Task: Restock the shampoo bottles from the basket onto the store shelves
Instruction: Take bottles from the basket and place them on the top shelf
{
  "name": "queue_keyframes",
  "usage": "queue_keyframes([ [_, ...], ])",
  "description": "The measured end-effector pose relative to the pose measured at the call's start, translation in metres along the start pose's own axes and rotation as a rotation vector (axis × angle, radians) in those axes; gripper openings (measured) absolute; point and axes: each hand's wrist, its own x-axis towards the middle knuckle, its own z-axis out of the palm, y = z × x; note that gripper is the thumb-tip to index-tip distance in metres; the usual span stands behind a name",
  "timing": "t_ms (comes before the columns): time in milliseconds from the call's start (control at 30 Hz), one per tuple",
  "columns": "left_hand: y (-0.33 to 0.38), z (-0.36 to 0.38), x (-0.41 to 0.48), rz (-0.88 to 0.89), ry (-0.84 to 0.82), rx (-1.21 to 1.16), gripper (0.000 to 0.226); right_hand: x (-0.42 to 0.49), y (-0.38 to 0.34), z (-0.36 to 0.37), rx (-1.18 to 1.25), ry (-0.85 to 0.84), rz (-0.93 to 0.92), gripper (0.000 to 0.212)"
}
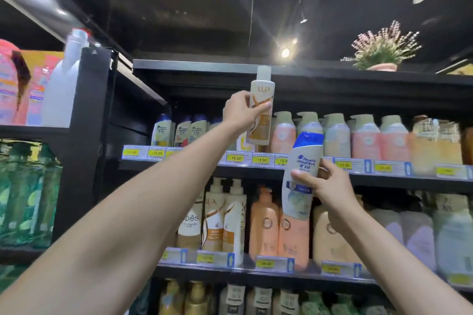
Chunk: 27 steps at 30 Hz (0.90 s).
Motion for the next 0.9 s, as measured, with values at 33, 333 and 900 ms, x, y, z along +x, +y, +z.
queue_keyframes([
  [33, 0.000, 0.006, 0.005, 0.019, -0.006, 0.036, 0.039, 0.003, 0.004, -0.002, -0.030, 0.005, -0.001, 0.031],
  [333, -0.036, 0.054, 0.027, 0.072, 0.000, 0.163, 0.040, 0.030, 0.029, 0.001, 0.016, 0.049, 0.041, 0.026],
  [900, -0.064, 0.079, 0.013, 0.145, -0.029, 0.476, 0.050, 0.039, 0.029, 0.027, 0.138, -0.002, 0.065, 0.032],
])
